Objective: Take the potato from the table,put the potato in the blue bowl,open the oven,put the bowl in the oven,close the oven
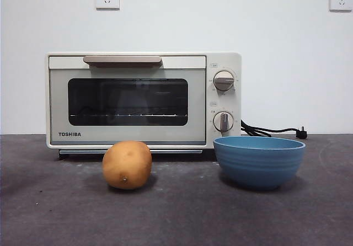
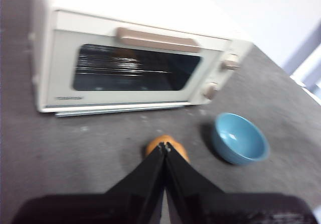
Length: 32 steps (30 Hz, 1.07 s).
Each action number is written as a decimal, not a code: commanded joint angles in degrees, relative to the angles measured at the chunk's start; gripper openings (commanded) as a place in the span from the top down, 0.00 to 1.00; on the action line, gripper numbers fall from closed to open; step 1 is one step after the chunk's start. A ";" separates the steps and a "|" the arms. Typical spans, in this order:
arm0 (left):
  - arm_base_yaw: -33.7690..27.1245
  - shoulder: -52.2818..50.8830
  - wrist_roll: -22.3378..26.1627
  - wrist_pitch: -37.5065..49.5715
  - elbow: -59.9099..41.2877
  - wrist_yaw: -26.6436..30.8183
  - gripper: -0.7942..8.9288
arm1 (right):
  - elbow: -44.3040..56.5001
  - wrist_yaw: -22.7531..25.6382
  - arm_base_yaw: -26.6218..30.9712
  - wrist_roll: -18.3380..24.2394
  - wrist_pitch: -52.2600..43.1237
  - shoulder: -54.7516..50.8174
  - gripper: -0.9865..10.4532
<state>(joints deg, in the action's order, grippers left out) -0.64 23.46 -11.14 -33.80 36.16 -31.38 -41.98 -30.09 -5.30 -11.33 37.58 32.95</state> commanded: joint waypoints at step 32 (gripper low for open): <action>-0.07 3.89 8.24 -12.11 10.93 -6.34 0.93 | -18.10 -3.08 -6.01 10.80 19.98 12.52 0.39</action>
<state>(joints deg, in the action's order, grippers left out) -0.64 27.42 -3.84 -45.89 47.11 -37.69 -60.10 -32.99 -10.90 0.16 58.26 45.21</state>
